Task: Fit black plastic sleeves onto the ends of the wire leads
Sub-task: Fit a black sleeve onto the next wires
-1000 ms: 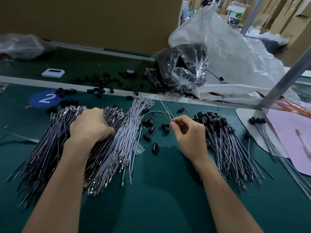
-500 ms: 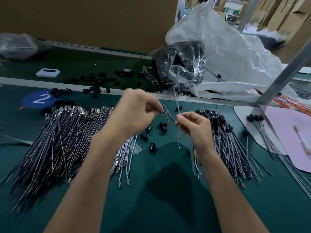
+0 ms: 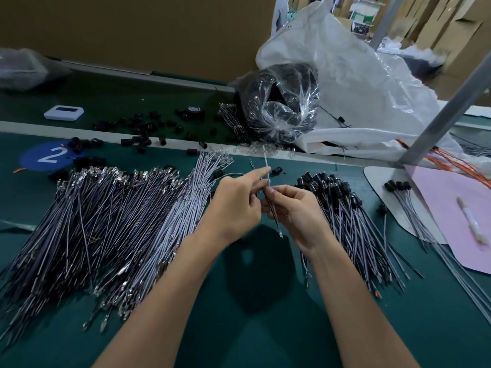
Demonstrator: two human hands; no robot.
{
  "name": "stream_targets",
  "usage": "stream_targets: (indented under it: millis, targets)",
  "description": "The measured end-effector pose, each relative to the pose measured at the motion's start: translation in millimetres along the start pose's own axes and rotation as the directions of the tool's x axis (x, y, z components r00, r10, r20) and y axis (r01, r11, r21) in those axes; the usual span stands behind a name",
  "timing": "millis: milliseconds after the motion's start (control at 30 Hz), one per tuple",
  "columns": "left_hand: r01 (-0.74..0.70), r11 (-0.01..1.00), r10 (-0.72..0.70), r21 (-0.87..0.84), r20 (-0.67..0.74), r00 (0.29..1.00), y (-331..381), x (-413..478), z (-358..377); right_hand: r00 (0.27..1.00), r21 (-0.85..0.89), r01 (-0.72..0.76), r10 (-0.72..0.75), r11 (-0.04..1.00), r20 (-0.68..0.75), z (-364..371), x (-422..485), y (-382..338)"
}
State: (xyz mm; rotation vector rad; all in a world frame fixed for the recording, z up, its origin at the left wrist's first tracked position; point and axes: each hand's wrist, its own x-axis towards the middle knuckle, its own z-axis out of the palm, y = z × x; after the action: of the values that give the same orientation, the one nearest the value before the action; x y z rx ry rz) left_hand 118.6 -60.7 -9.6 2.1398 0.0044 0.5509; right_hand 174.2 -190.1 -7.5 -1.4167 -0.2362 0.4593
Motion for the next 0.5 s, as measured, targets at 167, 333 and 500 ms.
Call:
stream_targets:
  millis: [167,333,500]
  targets:
    - [0.01,0.971,-0.051,-0.239,-0.167,0.985,4.6,1.7,0.3,0.996,0.005,0.086,-0.086,0.996,-0.004,-0.9,1.9,1.7]
    - [0.07,0.894,-0.24,-0.442,-0.342,0.908,3.0,3.8,-4.1,0.984,-0.152,0.176,-0.178,0.973,-0.003,0.7,-0.4,2.8]
    - [0.143,0.609,-0.448,-0.78,-0.189,0.874,-1.9,5.0,-5.3,0.973,-0.233,0.23,-0.22,0.945,0.067,3.1,-2.8,1.4]
